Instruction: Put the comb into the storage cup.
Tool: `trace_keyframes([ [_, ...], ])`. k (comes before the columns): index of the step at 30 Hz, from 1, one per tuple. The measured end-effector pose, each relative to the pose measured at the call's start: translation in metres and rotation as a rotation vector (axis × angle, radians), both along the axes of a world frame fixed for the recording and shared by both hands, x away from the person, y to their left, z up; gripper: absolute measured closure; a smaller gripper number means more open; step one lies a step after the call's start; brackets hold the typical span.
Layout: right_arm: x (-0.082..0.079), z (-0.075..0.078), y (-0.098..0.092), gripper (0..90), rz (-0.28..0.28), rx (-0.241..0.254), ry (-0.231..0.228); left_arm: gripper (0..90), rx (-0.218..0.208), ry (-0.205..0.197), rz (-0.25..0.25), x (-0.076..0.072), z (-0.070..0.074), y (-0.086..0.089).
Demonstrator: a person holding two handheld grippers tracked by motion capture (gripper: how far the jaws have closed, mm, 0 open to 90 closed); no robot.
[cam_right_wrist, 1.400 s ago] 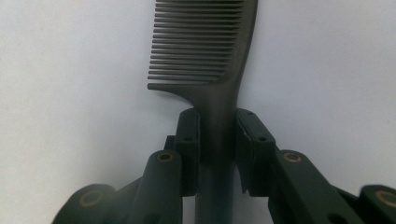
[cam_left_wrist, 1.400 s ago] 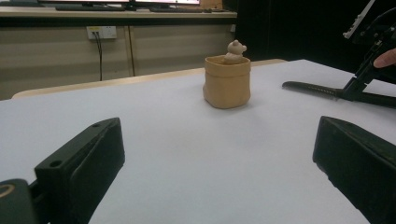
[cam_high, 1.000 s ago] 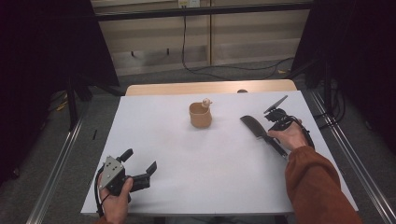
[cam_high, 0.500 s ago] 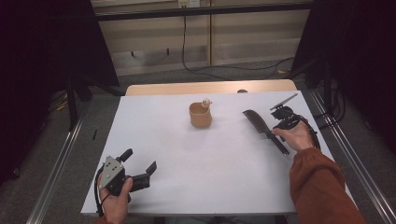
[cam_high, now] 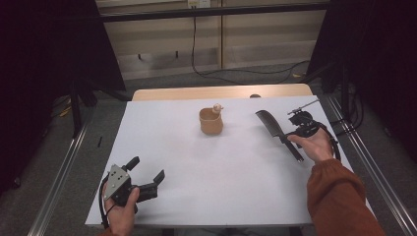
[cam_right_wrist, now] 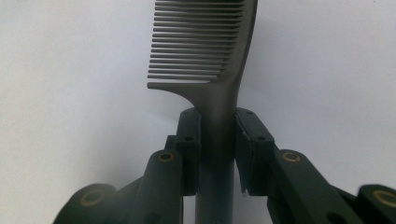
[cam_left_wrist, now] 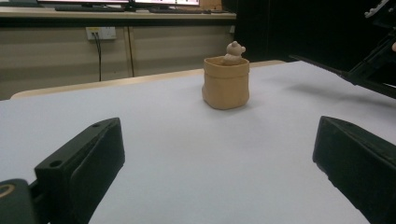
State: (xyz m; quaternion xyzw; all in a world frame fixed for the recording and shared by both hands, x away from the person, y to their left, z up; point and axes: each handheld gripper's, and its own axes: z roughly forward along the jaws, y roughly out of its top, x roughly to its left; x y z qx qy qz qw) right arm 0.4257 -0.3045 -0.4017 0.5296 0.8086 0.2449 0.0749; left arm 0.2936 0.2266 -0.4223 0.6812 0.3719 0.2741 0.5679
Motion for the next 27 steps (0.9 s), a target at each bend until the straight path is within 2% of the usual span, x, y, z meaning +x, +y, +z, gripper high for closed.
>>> trace_keyframes([
  [3,-0.005,0.000,-0.001,72.7,-0.012,0.021,-0.037,2.3,0.002,0.004,0.000,0.000,0.000,0.000],
  [5,-0.006,0.000,-0.001,72.7,-0.014,0.028,-0.044,2.3,0.003,0.002,0.001,0.000,0.000,-0.001],
  [8,-0.009,-0.001,-0.001,72.7,-0.042,0.047,-0.063,2.3,0.000,0.002,0.003,0.000,0.000,-0.001],
  [12,-0.012,0.000,-0.002,72.8,-0.074,0.069,-0.115,2.3,0.003,0.002,0.003,0.000,0.000,0.000],
  [14,-0.012,0.000,-0.002,72.8,-0.073,0.072,-0.121,2.3,0.004,0.004,0.003,0.000,0.000,0.000],
  [19,-0.018,-0.008,0.004,72.7,-0.060,0.090,-0.189,2.3,0.006,0.002,0.003,0.000,-0.001,0.000],
  [22,-0.019,-0.007,0.005,72.7,-0.053,0.089,-0.197,2.3,0.005,0.001,0.000,0.000,0.000,-0.001],
  [27,-0.024,-0.009,0.006,72.7,-0.036,0.112,-0.243,2.3,0.002,0.004,0.000,0.000,0.000,0.000],
])
